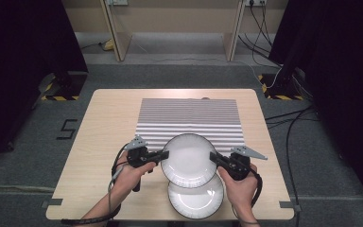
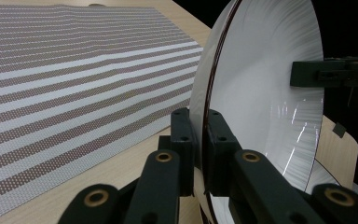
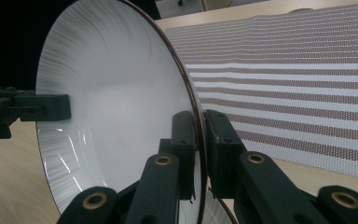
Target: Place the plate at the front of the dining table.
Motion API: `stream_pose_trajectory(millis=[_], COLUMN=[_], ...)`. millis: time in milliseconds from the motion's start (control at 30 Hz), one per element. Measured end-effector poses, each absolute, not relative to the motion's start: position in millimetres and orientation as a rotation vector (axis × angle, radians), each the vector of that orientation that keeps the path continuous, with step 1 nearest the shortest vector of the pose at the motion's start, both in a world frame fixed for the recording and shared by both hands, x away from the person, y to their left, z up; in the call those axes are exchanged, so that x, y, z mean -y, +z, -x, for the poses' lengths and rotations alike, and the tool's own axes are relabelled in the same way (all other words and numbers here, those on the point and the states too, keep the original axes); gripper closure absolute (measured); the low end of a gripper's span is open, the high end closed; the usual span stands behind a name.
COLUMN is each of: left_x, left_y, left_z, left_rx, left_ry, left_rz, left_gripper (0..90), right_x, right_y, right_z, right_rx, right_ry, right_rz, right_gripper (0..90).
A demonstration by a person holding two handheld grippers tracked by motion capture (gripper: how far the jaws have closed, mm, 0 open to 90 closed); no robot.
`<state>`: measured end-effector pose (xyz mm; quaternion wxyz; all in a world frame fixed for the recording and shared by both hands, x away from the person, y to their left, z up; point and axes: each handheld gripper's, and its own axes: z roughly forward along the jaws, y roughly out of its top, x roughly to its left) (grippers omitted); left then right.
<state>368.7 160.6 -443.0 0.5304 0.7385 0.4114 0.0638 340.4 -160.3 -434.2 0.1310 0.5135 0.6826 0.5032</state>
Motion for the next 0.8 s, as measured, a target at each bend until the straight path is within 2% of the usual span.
stream_pose_trajectory(millis=[800], left_x=[-165], left_y=[-437], left_z=[-376], left_rx=[-0.986], left_ry=[0.185], left_rz=[-1.756], left_gripper=[83.2], right_x=[154], right_y=[-429], right_z=[-354], right_rx=[-1.98], right_ry=[1.463], right_rz=[-1.481], right_gripper=[82.2])
